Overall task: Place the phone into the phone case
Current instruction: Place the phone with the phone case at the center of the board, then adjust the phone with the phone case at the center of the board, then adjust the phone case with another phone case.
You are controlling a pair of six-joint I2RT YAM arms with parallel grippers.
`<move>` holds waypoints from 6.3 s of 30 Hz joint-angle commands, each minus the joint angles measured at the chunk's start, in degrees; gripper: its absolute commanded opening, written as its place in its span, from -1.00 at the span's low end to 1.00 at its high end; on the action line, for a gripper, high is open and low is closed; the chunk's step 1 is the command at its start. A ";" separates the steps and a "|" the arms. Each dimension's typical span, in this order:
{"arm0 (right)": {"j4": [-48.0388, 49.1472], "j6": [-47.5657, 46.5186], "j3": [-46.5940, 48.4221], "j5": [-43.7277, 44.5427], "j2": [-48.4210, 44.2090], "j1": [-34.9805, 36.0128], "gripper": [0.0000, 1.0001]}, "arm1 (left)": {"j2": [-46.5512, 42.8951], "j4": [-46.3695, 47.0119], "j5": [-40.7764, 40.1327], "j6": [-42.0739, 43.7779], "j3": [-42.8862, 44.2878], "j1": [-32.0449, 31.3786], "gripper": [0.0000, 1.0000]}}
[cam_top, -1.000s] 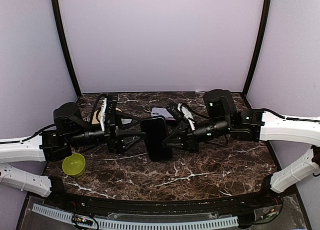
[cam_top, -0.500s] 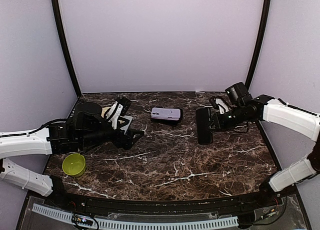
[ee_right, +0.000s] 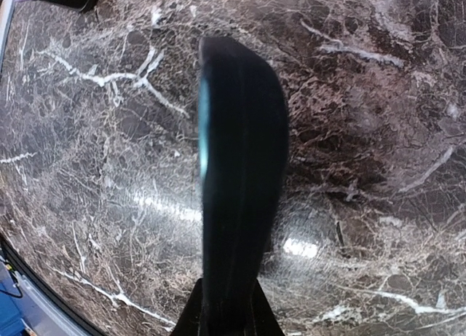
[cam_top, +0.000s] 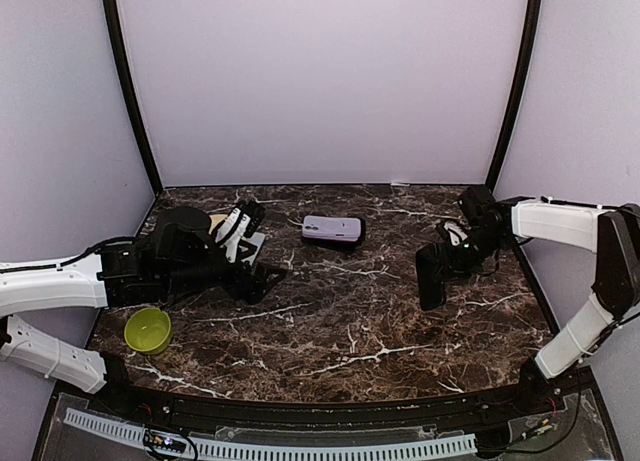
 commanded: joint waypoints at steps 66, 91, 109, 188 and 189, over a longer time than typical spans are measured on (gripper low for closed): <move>7.29 6.91 1.77 27.78 14.63 6.88 0.65 | -1.09 -2.60 1.50 -1.22 0.77 3.25 0.80; 3.27 0.28 7.12 28.47 7.33 5.08 0.86 | 2.21 -3.64 2.96 -2.23 0.42 5.32 0.81; 23.65 8.41 17.74 -7.03 9.36 7.05 0.24 | 12.65 -14.84 10.65 -3.84 11.76 10.88 0.82; 27.52 17.56 29.01 -17.60 31.73 9.52 -1.00 | 52.34 3.23 49.25 -20.37 31.54 32.57 0.26; 27.93 17.74 27.45 -17.45 30.91 9.78 -1.00 | 52.30 2.60 49.25 -20.38 31.28 32.21 0.25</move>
